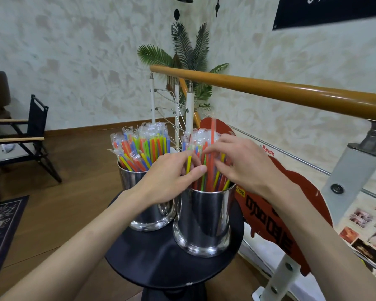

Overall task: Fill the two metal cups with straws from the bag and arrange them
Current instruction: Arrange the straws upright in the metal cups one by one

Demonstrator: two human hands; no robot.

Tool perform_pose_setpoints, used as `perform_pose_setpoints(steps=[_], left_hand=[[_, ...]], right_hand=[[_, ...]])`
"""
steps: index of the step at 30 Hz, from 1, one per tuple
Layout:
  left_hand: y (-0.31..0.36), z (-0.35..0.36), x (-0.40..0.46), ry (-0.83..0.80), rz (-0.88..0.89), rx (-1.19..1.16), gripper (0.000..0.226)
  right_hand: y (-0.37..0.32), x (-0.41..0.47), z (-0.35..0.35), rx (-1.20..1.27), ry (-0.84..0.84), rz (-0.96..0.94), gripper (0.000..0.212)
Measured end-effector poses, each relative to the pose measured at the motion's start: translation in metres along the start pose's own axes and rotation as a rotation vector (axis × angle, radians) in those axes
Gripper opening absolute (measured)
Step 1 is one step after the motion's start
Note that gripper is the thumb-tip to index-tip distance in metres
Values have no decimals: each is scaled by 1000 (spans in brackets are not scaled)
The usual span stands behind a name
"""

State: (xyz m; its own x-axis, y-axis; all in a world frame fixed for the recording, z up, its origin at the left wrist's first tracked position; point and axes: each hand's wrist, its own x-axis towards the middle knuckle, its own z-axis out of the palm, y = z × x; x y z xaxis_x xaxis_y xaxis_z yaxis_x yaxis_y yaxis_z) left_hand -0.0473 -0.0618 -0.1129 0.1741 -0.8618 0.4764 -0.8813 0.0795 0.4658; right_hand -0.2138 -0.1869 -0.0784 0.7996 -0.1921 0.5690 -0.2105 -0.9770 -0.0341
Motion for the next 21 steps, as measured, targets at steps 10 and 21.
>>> perform_pose_setpoints(steps=[10, 21], left_hand=[[1, -9, -5, -44, 65, 242, 83], [3, -11, -7, -32, 143, 253, 64]], right_hand=[[3, 0, -9, -238, 404, -103, 31], [-11, 4, -38, 317, 582, 55, 16]])
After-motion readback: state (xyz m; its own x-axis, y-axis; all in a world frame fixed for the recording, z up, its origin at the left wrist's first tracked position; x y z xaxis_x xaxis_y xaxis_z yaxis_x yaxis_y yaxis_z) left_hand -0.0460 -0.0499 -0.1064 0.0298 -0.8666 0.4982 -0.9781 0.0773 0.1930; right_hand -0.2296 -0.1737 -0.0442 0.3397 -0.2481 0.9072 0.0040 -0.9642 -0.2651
